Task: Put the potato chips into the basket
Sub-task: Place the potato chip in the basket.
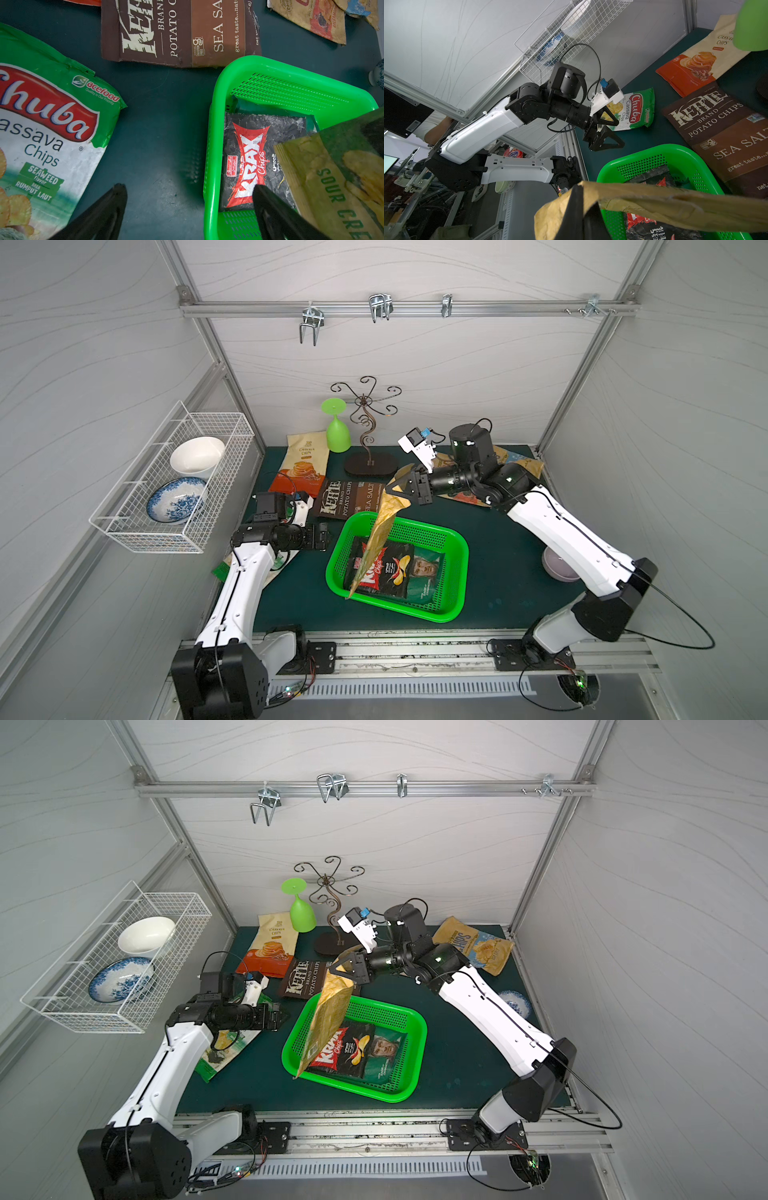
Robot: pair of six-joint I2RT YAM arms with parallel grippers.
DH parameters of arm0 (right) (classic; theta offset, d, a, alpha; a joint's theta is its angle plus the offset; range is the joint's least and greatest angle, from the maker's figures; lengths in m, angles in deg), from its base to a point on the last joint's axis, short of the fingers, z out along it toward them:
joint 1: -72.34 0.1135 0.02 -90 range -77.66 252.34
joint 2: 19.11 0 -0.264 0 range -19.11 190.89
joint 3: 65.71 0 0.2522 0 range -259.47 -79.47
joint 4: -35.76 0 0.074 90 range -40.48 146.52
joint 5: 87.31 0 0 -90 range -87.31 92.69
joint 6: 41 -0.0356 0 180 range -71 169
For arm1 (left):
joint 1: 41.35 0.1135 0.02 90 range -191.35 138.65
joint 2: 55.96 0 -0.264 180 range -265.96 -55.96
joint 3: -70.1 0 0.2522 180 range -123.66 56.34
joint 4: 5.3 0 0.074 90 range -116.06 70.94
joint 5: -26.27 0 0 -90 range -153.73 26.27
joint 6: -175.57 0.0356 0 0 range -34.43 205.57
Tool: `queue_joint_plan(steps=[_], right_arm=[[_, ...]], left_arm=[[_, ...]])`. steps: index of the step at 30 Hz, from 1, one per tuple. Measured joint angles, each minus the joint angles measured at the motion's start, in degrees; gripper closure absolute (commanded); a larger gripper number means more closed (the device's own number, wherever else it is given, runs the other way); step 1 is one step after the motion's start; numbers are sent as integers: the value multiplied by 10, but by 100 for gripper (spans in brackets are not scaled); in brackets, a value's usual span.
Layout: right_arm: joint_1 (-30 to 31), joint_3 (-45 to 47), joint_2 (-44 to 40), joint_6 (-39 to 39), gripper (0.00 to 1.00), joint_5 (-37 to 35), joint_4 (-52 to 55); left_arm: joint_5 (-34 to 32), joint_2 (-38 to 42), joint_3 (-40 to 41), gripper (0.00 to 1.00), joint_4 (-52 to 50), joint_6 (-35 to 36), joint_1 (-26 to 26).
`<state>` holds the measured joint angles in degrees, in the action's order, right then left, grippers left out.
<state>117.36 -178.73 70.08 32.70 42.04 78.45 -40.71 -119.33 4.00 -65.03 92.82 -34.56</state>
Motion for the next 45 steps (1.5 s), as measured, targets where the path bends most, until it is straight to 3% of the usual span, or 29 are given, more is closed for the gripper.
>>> queue_joint_plan(steps=[27, 38, 45], right_arm=[[5, -261, 270, 108, 100, 16, 63], [5, -254, 275, 126, 100, 16, 71], [10, -142, 223, 132, 100, 10, 53]], left_arm=[[1, -1, 0, 1, 0, 0, 4], [1, -1, 0, 1, 0, 0, 5], [1, -1, 0, 1, 0, 0, 6]])
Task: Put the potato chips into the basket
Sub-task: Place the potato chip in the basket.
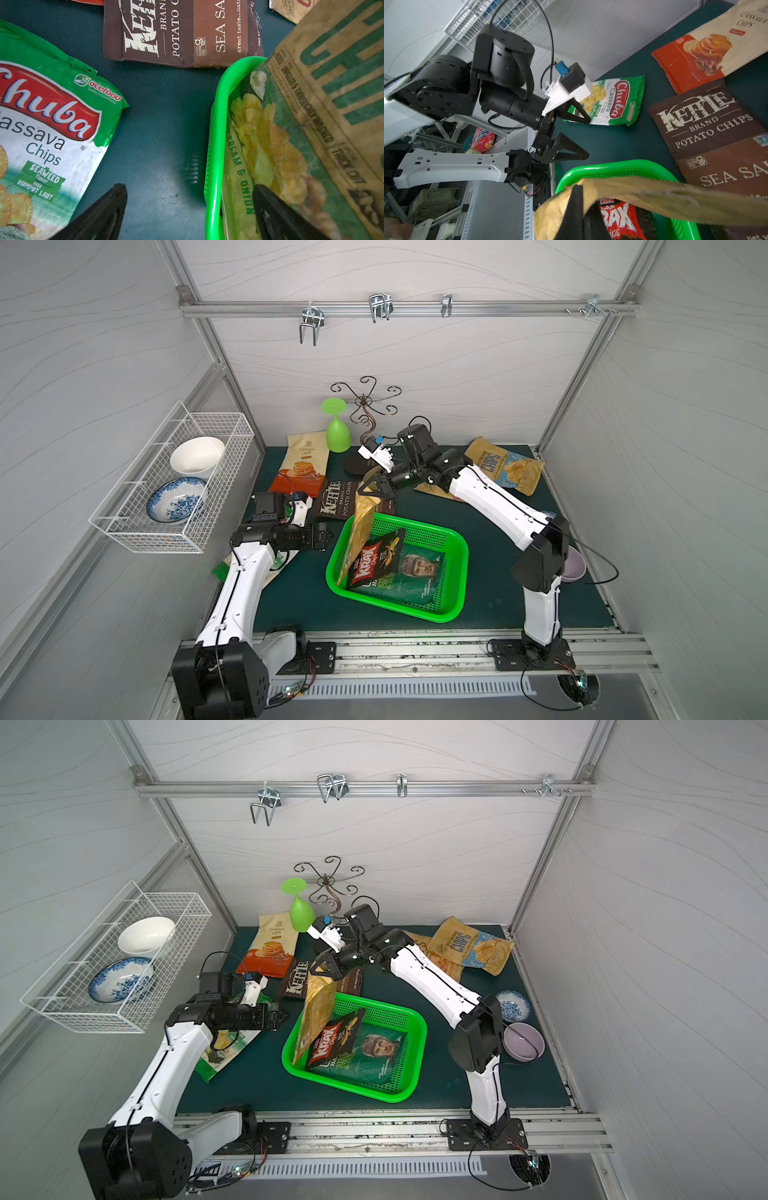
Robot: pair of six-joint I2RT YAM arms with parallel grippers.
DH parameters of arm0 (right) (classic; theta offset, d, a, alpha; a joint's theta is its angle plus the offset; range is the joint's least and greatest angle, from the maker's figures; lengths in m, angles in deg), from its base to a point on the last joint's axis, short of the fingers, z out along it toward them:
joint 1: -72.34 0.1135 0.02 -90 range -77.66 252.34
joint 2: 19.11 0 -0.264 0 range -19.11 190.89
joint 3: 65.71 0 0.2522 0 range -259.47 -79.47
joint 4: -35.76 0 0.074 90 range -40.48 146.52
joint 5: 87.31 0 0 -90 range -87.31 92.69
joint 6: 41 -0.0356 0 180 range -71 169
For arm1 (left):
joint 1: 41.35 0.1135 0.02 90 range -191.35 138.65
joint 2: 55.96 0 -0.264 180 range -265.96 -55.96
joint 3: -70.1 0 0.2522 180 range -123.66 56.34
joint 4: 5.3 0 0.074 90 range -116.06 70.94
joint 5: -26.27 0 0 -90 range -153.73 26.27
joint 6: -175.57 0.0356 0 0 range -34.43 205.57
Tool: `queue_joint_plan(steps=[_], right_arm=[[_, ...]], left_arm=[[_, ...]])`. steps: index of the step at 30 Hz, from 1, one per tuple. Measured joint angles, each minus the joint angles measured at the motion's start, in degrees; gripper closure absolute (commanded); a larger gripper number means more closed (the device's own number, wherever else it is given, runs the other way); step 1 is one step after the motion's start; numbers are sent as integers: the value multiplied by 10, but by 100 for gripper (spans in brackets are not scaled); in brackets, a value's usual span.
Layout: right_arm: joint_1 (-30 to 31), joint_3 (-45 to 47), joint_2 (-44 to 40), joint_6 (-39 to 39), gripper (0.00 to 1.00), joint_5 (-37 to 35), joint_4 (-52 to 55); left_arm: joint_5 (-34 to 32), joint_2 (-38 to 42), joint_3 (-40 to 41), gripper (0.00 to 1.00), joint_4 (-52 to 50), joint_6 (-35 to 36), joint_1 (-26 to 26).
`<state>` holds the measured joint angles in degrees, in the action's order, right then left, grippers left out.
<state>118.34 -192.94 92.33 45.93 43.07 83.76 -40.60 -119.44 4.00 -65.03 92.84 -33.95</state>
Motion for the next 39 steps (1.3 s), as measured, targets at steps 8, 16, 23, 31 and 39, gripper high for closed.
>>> queue_joint_plan(steps=[8, 16, 23, 31, 39], right_arm=[[22, 137, -113, 0, 100, -36, -26], [55, 258, -207, -4, 77, -83, -45], [69, 363, -320, -2, 46, -146, -50], [69, 434, -491, -4, 38, -261, -64], [69, 477, -504, -29, 37, -300, -81]], left_arm=[[0, 0, 0, 1, 0, 0, 1], [0, 0, 0, 1, 0, 0, 1], [2, 0, 0, 1, 0, 0, 1], [5, -4, 0, 1, 0, 0, 1], [5, -4, 0, 1, 0, 0, 1]])
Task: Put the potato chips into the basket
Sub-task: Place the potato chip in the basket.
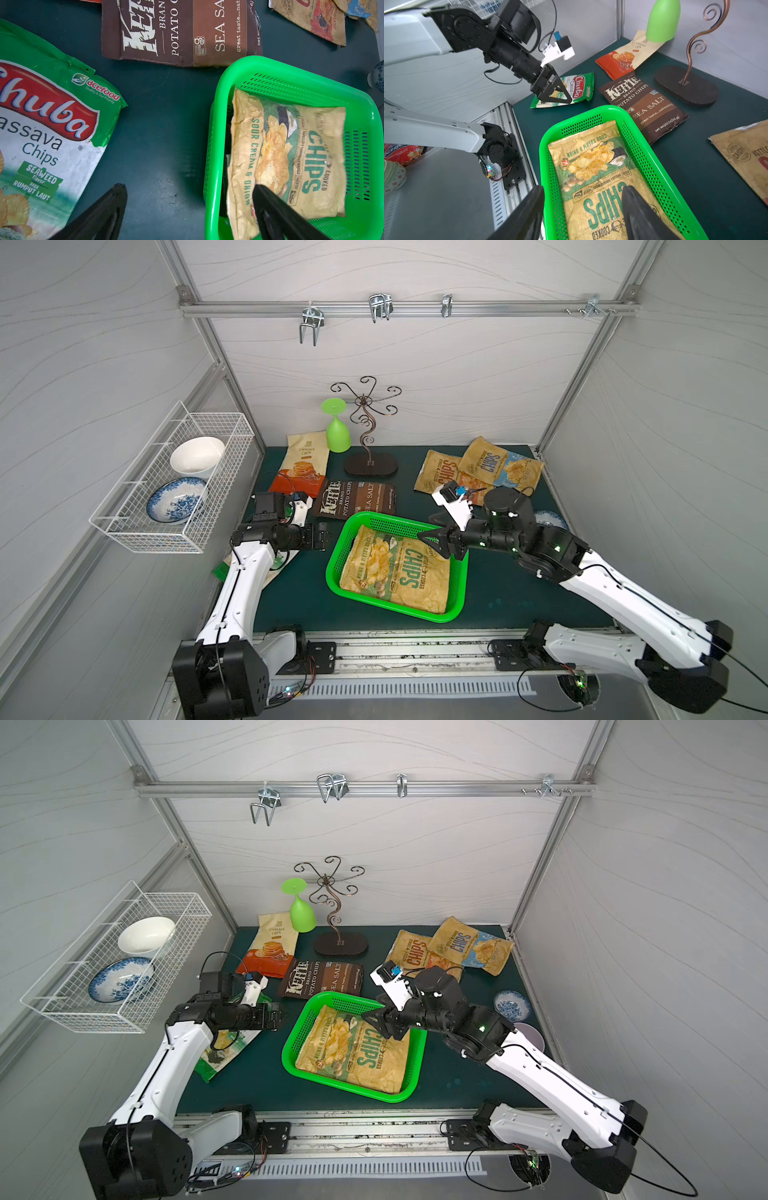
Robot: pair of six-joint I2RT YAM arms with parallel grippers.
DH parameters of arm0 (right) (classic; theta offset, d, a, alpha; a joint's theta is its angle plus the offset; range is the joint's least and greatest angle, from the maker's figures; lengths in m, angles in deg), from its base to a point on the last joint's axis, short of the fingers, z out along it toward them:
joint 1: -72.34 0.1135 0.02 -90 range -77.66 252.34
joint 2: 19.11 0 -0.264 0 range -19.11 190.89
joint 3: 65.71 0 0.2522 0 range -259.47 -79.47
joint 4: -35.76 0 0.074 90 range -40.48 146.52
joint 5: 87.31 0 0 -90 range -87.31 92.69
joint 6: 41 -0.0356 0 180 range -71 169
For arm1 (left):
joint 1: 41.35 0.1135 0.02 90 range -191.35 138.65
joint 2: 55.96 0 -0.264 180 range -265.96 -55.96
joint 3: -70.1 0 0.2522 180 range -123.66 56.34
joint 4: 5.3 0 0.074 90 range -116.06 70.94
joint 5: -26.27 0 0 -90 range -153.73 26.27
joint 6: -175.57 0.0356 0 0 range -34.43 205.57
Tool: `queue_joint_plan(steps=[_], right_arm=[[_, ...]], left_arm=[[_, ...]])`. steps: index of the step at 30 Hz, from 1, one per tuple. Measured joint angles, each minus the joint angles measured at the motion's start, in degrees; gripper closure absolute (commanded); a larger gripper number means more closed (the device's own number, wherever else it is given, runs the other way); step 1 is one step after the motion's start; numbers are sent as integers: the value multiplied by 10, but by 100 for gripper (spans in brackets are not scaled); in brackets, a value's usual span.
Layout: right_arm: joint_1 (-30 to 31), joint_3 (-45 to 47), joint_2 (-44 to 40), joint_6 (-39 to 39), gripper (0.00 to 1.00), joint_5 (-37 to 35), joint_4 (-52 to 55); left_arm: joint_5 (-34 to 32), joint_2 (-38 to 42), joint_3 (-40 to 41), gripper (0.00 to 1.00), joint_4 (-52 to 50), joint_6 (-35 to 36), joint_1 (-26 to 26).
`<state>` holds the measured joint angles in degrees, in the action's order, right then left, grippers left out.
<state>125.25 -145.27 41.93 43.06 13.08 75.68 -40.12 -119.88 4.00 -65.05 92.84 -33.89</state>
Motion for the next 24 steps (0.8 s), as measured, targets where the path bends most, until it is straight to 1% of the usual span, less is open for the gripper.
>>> queue_joint_plan(steps=[5, 12, 18, 24], right_arm=[[0, 9, 52, -24, 38, 15, -11], [4, 50, 117, -76, 39, 40, -48], [33, 56, 181, -113, 37, 40, -77], [38, 56, 255, -141, 35, 34, -98]], left_arm=[[0, -2, 0, 1, 0, 0, 0], [0, -3, 0, 1, 0, 0, 0], [1, -3, 0, 1, 0, 0, 0], [2, -3, 0, 1, 0, 0, 0]])
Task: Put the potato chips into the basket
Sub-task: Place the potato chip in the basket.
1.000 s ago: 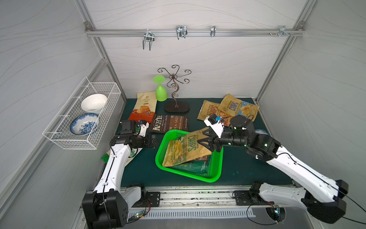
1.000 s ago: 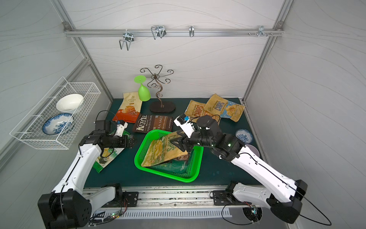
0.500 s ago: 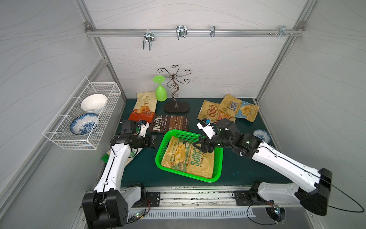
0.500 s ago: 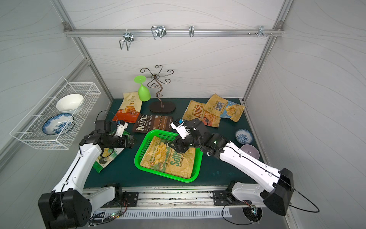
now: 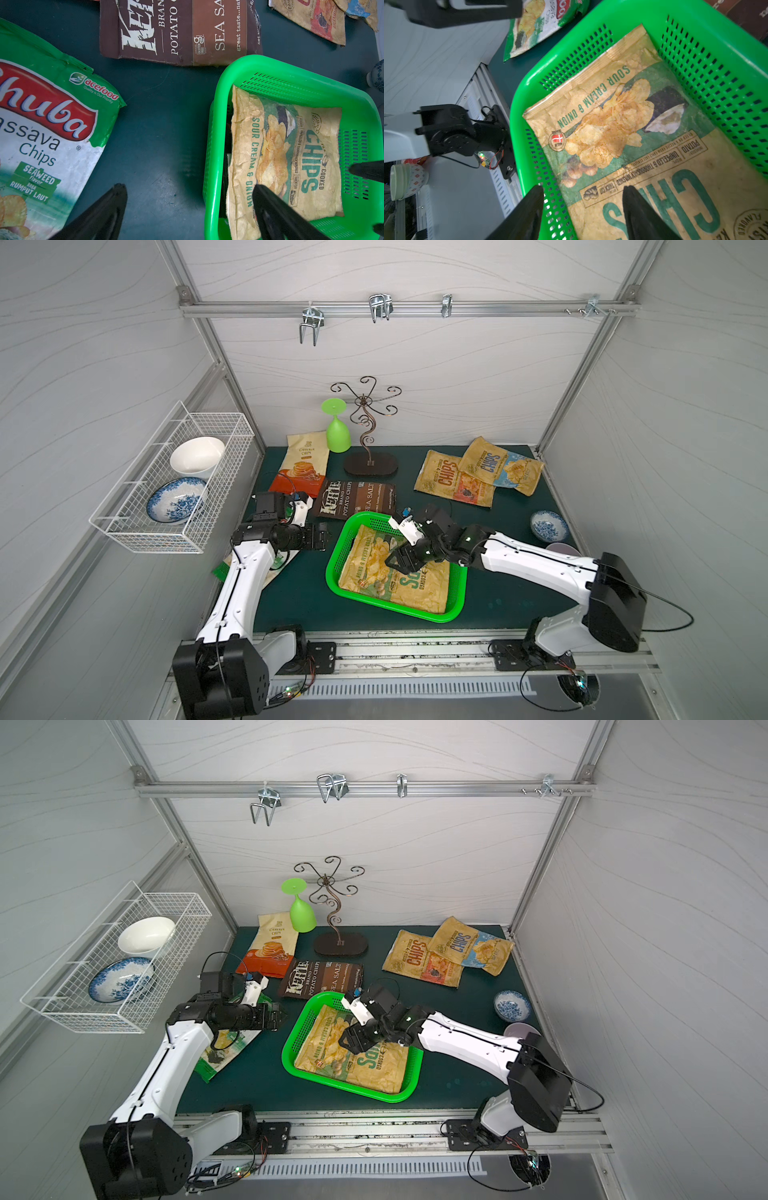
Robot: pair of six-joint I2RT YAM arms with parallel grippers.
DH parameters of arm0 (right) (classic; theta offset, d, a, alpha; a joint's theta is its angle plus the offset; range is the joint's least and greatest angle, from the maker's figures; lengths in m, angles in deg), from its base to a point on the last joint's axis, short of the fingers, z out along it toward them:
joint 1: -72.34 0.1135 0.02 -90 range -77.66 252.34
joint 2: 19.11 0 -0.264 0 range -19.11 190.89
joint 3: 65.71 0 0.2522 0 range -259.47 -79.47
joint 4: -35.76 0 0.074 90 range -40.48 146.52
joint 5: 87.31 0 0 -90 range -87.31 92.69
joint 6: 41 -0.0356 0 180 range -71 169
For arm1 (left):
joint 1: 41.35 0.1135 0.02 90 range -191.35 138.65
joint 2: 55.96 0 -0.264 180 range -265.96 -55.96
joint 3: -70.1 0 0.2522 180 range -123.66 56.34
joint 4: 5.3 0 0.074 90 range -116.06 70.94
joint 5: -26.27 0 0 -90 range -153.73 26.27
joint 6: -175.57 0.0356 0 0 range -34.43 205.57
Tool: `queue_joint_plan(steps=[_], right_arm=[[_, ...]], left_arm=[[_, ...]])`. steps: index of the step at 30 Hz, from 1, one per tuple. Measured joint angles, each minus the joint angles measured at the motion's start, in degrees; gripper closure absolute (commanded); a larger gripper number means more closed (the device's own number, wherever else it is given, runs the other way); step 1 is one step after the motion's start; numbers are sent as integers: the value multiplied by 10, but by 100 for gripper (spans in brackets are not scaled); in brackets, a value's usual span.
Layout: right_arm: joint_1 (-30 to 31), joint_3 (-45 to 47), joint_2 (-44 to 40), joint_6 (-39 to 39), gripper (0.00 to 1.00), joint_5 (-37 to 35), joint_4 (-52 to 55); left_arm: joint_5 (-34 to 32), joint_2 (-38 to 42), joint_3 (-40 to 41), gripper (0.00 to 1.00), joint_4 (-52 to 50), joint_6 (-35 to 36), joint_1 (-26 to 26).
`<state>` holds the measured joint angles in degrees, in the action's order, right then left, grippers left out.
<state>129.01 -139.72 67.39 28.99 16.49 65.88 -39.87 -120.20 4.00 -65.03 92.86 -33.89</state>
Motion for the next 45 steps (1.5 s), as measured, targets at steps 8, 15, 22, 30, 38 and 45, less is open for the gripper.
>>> queue_joint_plan(steps=[8, 15, 22, 30, 38, 45], right_arm=[[0, 9, 71, -14, 34, -14, -16], [0, 11, 71, -14, 34, -26, -12], [-17, 2, 4, -4, 33, -39, 14], [-148, 2, -90, -11, 33, -4, 20], [-378, 27, -119, -81, 35, 21, 15], [-515, 52, -47, -164, 39, 42, -19]], left_arm=[[2, 0, 0, 1, 0, 0, 0], [2, 0, 0, 1, 0, 0, 0], [2, 0, 0, 1, 0, 0, 0], [2, 0, 0, 1, 0, 0, 0], [2, 0, 0, 1, 0, 0, 0], [4, -2, 0, 1, 0, 0, 0]])
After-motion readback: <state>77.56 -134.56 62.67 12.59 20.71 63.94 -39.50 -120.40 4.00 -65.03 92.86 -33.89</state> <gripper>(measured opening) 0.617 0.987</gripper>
